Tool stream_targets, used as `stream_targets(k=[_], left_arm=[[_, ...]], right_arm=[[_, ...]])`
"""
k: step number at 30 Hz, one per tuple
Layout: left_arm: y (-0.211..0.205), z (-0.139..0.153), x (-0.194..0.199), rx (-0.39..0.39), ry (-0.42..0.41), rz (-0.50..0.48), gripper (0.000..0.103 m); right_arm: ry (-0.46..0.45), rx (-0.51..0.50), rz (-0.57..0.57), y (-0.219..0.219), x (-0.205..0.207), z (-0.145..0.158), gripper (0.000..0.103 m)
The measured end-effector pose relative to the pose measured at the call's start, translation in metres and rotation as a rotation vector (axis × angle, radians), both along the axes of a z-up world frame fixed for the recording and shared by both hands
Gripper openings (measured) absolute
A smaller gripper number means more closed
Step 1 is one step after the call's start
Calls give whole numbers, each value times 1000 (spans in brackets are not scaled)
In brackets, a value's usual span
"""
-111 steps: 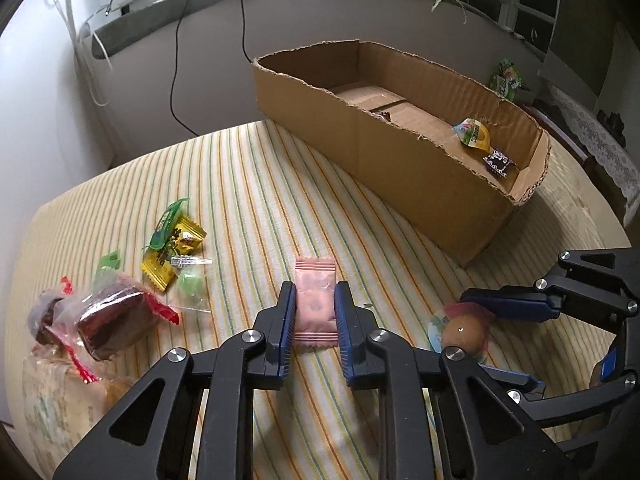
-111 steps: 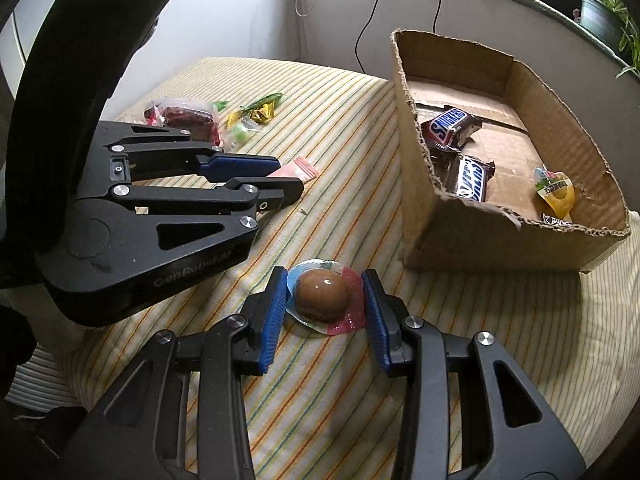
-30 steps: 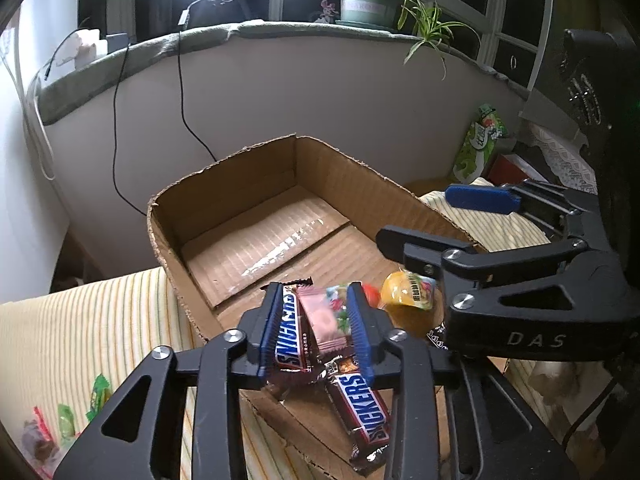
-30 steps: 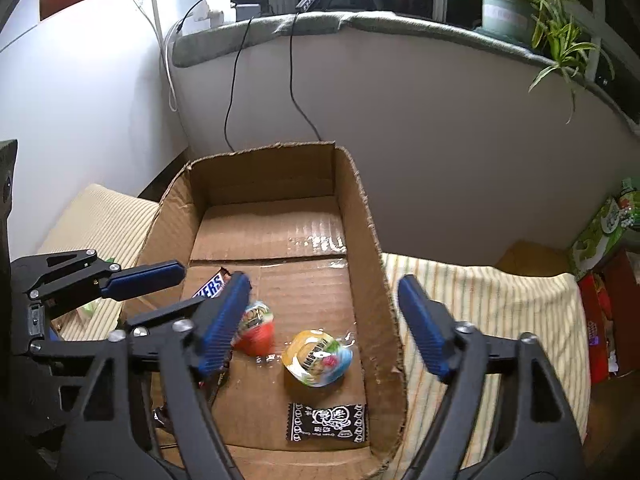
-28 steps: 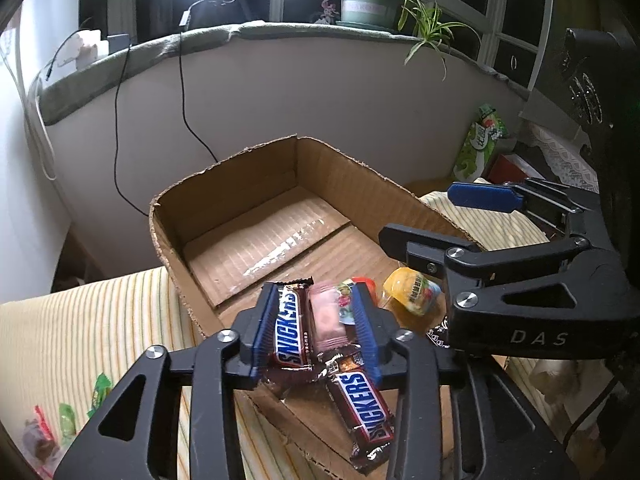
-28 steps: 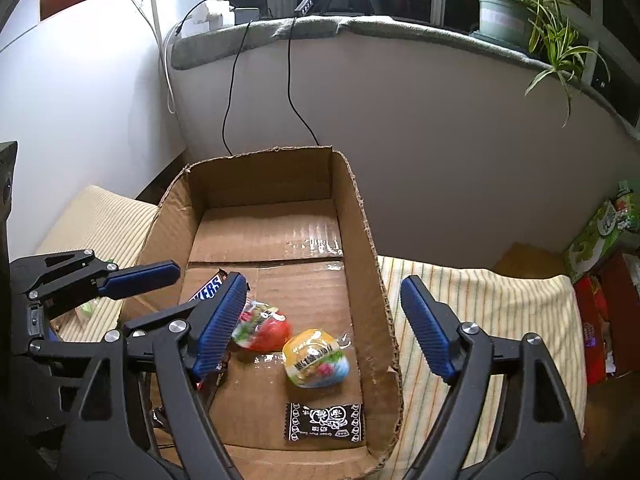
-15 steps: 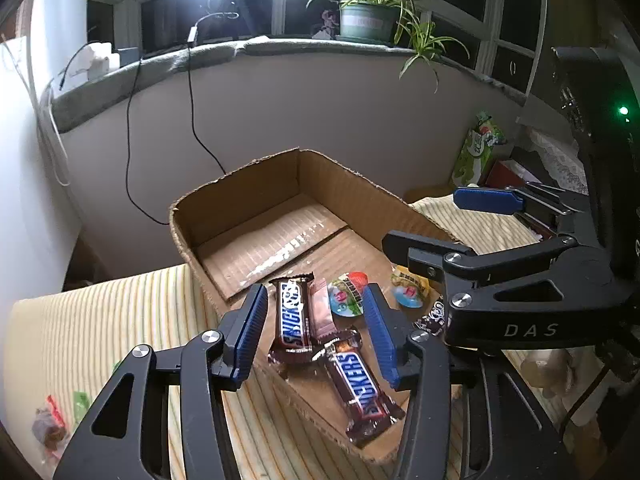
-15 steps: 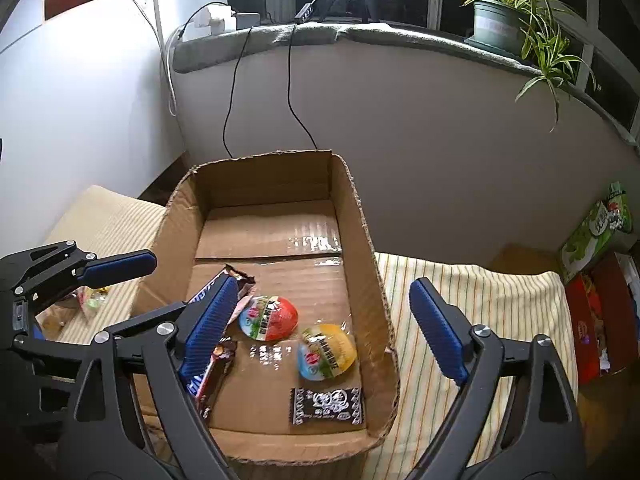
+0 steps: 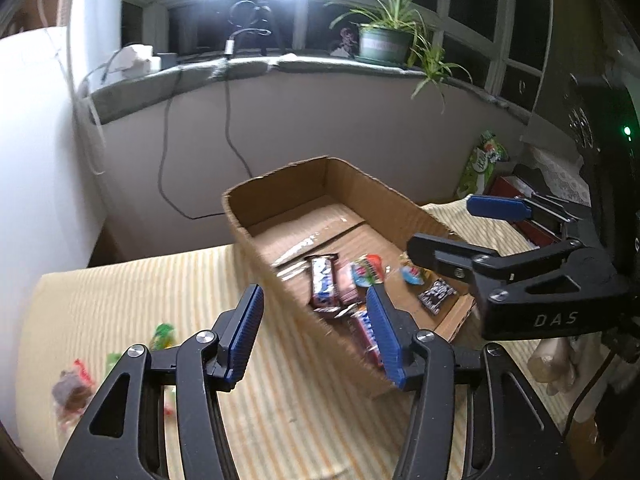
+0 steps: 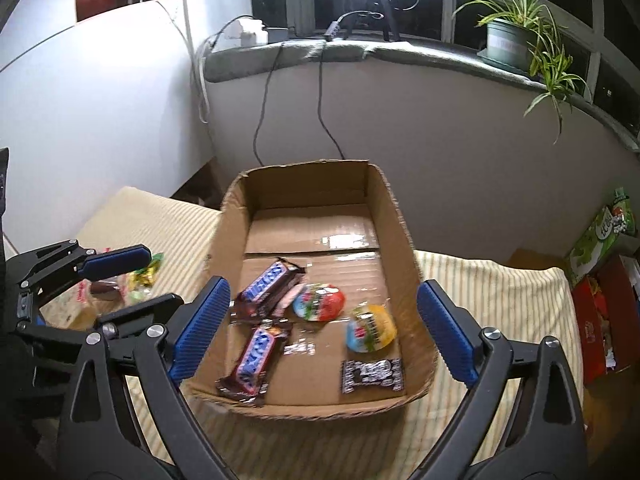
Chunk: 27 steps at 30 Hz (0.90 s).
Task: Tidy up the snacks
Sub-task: 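Lift both tools away from the box and move toward the bed snacks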
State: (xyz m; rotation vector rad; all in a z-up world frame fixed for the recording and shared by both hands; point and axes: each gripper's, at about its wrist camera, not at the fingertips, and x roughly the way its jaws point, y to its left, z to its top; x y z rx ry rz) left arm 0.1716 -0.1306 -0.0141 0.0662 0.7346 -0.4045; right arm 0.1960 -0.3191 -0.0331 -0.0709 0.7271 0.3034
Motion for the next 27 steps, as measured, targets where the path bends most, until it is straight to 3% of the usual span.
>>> stream_targets(k=[15, 27], left_arm=[[115, 11, -34, -21, -25, 198, 53], [205, -3, -38, -30, 9, 357, 53]], right_arm=[[3, 20, 150, 67, -33, 4, 96], [66, 42, 242, 123, -36, -14, 96]])
